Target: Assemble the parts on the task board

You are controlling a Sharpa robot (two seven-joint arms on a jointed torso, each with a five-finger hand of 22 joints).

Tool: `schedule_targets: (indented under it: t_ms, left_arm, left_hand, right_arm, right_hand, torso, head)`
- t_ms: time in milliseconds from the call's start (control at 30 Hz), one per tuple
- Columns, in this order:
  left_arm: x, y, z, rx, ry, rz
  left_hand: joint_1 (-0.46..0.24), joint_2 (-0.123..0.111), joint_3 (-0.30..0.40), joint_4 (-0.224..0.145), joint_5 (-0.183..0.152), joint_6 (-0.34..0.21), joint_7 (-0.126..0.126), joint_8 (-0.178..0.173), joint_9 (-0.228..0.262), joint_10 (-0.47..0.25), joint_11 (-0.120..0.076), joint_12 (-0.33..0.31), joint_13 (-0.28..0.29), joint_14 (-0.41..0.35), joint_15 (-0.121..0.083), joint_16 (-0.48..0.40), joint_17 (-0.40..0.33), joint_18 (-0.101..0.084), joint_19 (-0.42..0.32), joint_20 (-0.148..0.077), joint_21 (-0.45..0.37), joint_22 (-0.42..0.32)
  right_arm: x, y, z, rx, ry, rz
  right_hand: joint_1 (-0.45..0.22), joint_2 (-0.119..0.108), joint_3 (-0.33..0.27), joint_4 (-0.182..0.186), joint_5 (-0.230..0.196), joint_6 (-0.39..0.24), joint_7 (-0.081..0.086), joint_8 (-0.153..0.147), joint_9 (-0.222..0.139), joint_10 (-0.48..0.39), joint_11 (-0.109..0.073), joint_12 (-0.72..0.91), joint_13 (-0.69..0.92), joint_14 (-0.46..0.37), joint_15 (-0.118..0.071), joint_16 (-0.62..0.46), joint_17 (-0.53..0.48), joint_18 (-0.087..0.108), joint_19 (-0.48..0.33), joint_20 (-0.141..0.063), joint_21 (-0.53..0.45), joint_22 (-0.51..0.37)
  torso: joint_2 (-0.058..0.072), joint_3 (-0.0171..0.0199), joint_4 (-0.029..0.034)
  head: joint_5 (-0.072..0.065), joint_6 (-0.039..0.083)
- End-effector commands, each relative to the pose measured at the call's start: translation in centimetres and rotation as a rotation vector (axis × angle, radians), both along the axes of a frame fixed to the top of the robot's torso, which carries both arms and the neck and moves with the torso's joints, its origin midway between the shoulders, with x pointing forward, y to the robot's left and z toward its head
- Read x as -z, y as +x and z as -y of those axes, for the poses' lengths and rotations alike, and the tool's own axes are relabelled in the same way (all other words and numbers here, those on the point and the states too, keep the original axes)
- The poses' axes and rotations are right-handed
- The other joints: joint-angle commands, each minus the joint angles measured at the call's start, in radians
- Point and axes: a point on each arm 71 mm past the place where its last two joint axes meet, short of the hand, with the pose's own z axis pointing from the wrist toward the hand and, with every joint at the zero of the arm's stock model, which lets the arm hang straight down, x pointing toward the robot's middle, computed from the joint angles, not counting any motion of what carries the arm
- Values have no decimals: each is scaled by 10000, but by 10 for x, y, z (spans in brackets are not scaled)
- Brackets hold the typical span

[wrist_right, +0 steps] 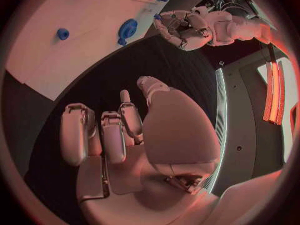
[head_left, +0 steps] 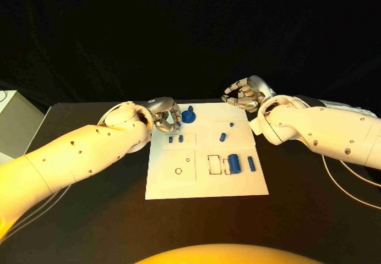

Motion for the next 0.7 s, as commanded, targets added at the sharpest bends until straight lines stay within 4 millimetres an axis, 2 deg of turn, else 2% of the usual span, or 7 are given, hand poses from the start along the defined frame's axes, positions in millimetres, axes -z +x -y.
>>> schedule_targets:
  t_ms: [33, 167, 233, 467, 700]
  left_arm:
    - [0, -1, -2, 0, 93, -288]
    - [1, -1, -6, -63, 260, -376]
    - [2, 0, -7, -88, 353, -430]
    - [4, 1, -10, -180, 503, -482]
    - [5, 3, -7, -212, 517, -504]
  left_hand:
    - [-66, -2, 35, -20, -37, 88, 19, -52, 16, 91, 14, -76, -8, 36, 37, 35, -14, -84, 7, 73, 28, -14]
    - [-71, 1, 35, -27, -36, 103, 19, -54, 22, 119, 11, -99, -6, 33, 36, 34, -16, -81, -2, 71, 21, -26]
    - [-74, 1, 33, -30, -36, 107, 19, -55, 24, 129, 10, -107, -5, 35, 35, 36, -8, -83, 0, 71, 24, -20]
    - [-96, 11, 21, -36, -45, 147, 11, -54, 38, 191, 2, -147, 4, 30, 31, 34, -13, -79, -14, 68, 13, -36]
    - [-121, 14, 5, -34, -50, 167, 6, -60, 47, 226, -3, -183, 9, 26, 27, 32, -21, -76, -24, 65, 7, -47]
  right_arm:
    - [-1, 0, 0, -85, -29, 83]
    - [-1, 0, 0, -75, -32, 85]
    - [-1, 0, 0, -72, -33, 85]
    - [-1, 0, 0, -64, -36, 86]
    - [-1, 0, -1, -97, -34, 92]
  right_hand:
    - [6, -99, 59, 24, 42, -51, -15, 58, 16, 86, -13, 32, 308, 825, -67, -11, 1819, 52, 313, -95, 46, 899]
    - [5, -103, 63, 22, 48, -52, -16, 60, 17, 73, -14, 15, 290, 820, -67, -22, 1795, 59, 304, -95, 18, 876]
    - [5, -103, 63, 22, 48, -52, -16, 60, 17, 73, -14, 15, 290, 820, -67, -22, 1795, 59, 304, -95, 18, 876]
    - [5, -103, 63, 22, 48, -52, -16, 60, 17, 73, -14, 15, 290, 820, -67, -22, 1795, 59, 304, -95, 18, 876]
    - [5, -103, 63, 22, 48, -52, -16, 60, 17, 73, -14, 15, 290, 820, -67, -22, 1795, 59, 304, -95, 18, 876]
  torso:
    - [-1, 1, 2]
    - [19, -4, -15]
    - [21, 5, -26]
    - [19, 9, -12]
    - [32, 12, -31]
  head:
    - [12, -14]
    - [34, 4]
    - [47, 0]
    - [52, -8]
    - [73, -20]
